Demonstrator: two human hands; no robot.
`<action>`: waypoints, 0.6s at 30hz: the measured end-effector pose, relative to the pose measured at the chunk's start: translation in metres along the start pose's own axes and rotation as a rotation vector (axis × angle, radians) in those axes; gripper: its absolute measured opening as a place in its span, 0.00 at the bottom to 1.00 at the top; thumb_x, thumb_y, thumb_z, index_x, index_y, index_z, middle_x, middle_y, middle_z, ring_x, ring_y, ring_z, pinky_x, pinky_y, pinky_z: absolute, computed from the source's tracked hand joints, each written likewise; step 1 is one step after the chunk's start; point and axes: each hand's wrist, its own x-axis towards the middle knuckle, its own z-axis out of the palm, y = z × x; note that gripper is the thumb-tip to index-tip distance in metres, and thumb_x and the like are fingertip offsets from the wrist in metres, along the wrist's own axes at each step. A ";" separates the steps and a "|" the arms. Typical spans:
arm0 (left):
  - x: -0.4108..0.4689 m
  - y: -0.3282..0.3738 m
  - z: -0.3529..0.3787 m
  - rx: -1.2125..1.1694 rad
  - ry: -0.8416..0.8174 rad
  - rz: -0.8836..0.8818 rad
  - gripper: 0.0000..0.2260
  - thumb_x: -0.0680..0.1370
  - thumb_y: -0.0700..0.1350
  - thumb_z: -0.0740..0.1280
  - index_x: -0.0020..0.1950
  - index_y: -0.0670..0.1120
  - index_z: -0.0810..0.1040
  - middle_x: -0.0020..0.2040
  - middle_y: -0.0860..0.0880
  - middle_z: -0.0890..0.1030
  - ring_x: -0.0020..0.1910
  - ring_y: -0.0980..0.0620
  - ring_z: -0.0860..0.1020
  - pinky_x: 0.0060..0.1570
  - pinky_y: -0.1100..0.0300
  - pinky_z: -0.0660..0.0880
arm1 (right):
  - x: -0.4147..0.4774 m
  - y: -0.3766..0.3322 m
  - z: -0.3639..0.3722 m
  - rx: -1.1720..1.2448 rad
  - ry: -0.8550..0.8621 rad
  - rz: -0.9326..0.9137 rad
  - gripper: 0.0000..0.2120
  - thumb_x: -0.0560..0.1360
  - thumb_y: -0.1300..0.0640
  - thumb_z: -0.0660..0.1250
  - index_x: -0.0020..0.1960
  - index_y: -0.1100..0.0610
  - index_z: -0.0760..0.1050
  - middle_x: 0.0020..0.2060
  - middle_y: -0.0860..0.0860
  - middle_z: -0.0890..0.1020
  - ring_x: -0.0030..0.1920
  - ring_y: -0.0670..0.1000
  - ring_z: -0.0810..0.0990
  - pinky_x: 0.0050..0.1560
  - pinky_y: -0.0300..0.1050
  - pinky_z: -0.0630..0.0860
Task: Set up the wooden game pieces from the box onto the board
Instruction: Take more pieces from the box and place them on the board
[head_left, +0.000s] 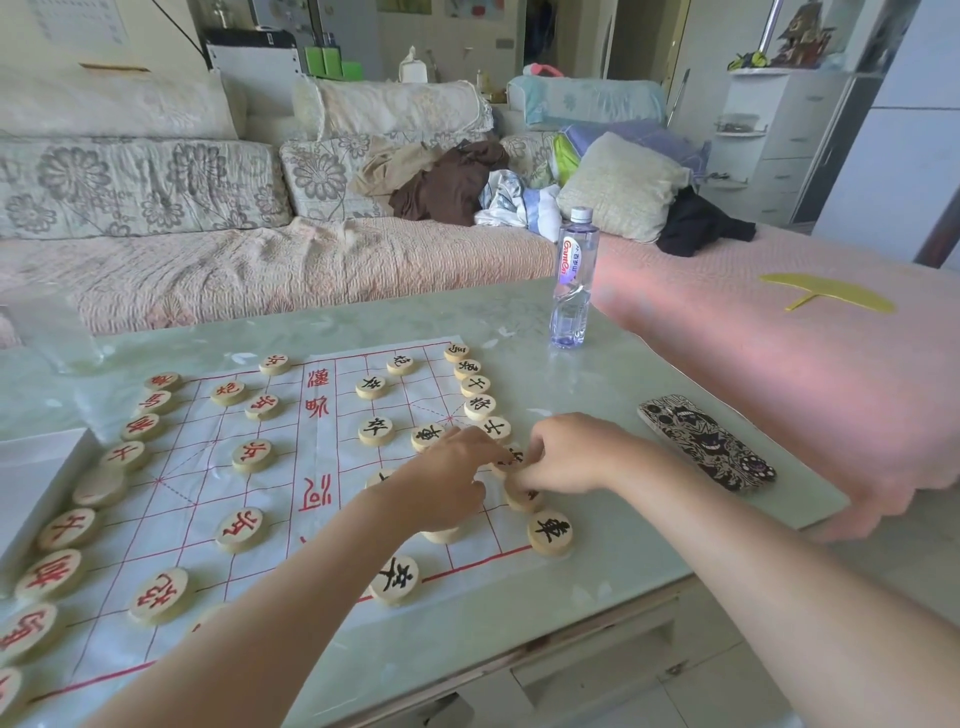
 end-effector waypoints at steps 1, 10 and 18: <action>0.000 -0.002 -0.004 0.000 0.022 -0.003 0.25 0.75 0.35 0.61 0.69 0.54 0.72 0.65 0.53 0.71 0.65 0.52 0.65 0.65 0.57 0.64 | 0.002 -0.003 -0.004 0.024 0.044 -0.006 0.24 0.66 0.34 0.69 0.48 0.53 0.81 0.46 0.49 0.84 0.48 0.52 0.81 0.48 0.47 0.77; -0.006 -0.060 -0.048 0.084 0.259 -0.307 0.17 0.78 0.39 0.60 0.65 0.51 0.75 0.63 0.50 0.73 0.65 0.49 0.68 0.61 0.56 0.68 | 0.056 -0.050 0.005 0.087 0.147 -0.223 0.18 0.76 0.51 0.65 0.66 0.46 0.74 0.63 0.46 0.77 0.63 0.51 0.75 0.61 0.49 0.73; -0.006 -0.097 -0.054 0.138 0.196 -0.328 0.16 0.78 0.42 0.62 0.66 0.52 0.75 0.65 0.50 0.70 0.65 0.49 0.65 0.62 0.53 0.69 | 0.094 -0.088 0.025 -0.144 0.088 -0.336 0.21 0.77 0.47 0.64 0.70 0.46 0.72 0.66 0.50 0.74 0.65 0.55 0.74 0.58 0.50 0.75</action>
